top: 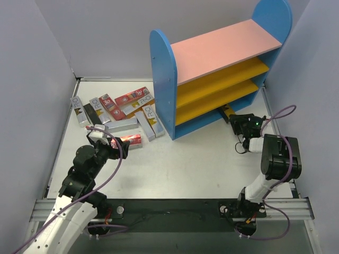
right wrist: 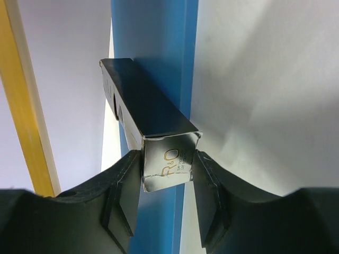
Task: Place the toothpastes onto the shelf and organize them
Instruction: Move the toothpaste to the shelf.
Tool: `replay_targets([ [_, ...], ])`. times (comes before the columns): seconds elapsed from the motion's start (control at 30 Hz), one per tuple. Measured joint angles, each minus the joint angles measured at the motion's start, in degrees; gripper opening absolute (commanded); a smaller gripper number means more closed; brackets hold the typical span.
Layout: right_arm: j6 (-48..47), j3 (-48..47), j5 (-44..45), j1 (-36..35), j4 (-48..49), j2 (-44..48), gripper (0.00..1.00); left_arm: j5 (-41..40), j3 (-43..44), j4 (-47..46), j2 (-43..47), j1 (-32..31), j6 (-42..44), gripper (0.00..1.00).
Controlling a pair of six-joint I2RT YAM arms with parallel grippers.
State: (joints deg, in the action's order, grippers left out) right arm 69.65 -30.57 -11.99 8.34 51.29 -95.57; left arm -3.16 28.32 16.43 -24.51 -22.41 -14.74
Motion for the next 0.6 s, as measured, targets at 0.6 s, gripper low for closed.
replay_targets([
  [0.6, -7.93, -21.07, -14.67, 10.84, -4.98, -15.89, 0.34, -0.72, 0.0, 0.15, -2.32, 0.0, 0.26, 0.97],
])
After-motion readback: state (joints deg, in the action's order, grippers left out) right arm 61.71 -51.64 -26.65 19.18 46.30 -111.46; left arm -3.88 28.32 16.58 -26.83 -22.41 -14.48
